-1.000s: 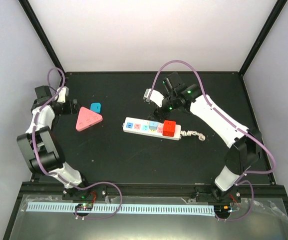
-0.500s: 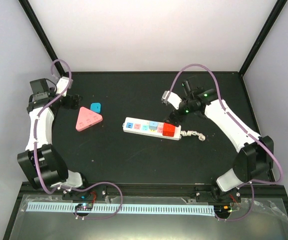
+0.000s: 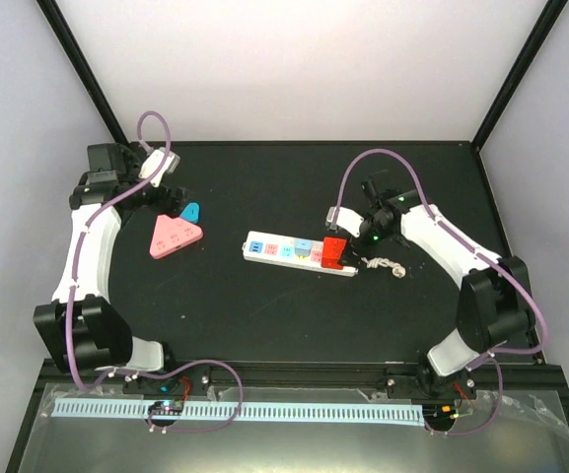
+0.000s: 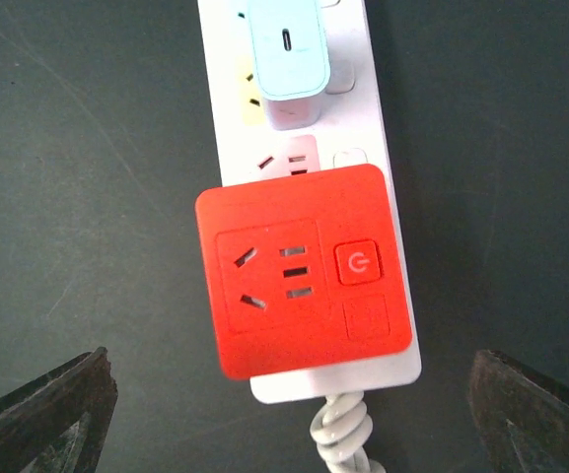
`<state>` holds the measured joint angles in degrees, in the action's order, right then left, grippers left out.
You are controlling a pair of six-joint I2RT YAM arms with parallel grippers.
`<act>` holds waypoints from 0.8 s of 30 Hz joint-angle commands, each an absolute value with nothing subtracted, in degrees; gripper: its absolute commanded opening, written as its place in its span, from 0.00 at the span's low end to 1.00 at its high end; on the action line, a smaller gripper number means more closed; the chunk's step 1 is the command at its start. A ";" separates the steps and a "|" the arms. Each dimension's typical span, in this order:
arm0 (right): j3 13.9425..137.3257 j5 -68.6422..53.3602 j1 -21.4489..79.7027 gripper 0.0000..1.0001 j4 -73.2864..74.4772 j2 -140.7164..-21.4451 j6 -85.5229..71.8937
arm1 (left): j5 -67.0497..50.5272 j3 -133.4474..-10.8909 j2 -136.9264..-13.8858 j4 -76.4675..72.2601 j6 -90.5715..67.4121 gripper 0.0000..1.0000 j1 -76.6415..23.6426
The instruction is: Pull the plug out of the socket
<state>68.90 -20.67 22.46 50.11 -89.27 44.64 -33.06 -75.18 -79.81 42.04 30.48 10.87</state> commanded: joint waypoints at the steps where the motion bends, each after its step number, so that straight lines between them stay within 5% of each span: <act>1: 69.69 -22.99 22.48 1.00 46.79 -92.90 46.50 | -35.63 -75.35 -77.52 45.12 32.13 0.99 8.33; 12: 68.14 -22.56 23.47 0.93 41.27 -98.53 47.59 | -45.58 -72.44 -74.08 49.90 36.41 0.99 3.89; 24: 66.46 -25.65 26.33 0.68 40.66 -98.72 50.47 | -50.26 -63.64 -71.24 52.71 44.82 0.99 -5.03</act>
